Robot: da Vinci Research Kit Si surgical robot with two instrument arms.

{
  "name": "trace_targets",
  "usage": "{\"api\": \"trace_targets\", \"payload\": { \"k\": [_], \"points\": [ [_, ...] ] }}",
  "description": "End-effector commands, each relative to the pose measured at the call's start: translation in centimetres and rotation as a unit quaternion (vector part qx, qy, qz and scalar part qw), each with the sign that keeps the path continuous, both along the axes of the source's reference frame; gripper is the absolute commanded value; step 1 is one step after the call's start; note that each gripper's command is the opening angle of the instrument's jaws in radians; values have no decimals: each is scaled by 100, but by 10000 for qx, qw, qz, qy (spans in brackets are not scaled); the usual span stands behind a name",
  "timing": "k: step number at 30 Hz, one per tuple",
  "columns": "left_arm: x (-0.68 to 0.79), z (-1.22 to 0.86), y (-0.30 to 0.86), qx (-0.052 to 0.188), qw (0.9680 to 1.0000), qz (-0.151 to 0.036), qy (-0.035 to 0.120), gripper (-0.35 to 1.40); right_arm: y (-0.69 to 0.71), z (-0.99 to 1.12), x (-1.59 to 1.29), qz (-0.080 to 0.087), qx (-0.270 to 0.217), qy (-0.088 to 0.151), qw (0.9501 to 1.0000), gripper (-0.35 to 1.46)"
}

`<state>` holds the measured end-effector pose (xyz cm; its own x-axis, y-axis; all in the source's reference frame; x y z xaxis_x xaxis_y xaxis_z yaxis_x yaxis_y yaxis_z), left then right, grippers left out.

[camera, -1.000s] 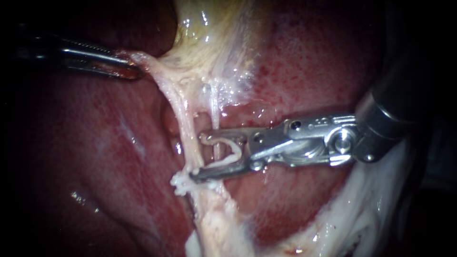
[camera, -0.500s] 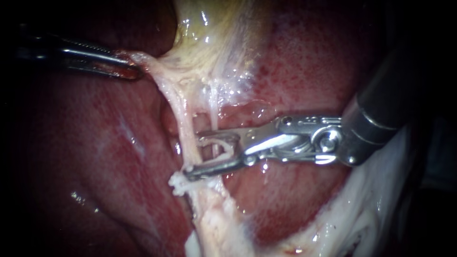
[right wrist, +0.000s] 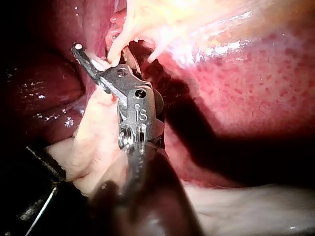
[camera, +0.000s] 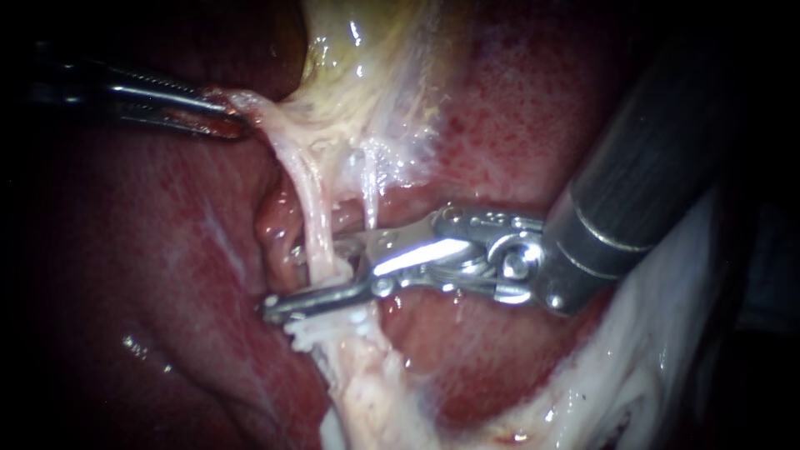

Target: Clipping third clip left tube

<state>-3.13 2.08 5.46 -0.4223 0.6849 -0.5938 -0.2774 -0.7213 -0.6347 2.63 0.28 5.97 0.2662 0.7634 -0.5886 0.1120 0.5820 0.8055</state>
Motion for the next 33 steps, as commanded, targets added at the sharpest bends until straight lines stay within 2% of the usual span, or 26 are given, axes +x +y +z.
{"api": "trace_targets", "payload": {
  "k": [1, 6, 14, 17, 21, 26, 29, 33],
  "points": [
    [0, 0, 0, 1, 10000, -1, 2, -35, 3, -5, 0, 17, 15, 27, 10000, 50],
    [0, 0, 0, 0, 10000, -1, 3, -35, 11, -21, -2, 62, 76, 103, 9999, 48],
    [-1, 1, 0, -2, 10000, -3, 5, -35, 11, -21, -3, 59, 106, 99, 9999, 41],
    [-1, 1, 0, -2, 10000, -4, 5, -35, 11, -21, -7, 52, 134, 96, 9998, 29],
    [-2, 1, 0, -2, 10000, -6, 6, -35, 10, -21, -13, 45, 191, 87, 9998, 0],
    [-3, 2, -1, -5, 10000, -8, 9, -35, 11, -19, -13, 48, 248, 72, 9997, -18],
    [-3, 2, -1, -6, 10000, -9, 9, -35, 11, -19, -14, 52, 418, 30, 9991, -35],
    [-3, 2, -1, -6, 10000, -10, 10, -35, 11, -19, -16, 61, 732, -49, 9973, -35]
  ]
}}
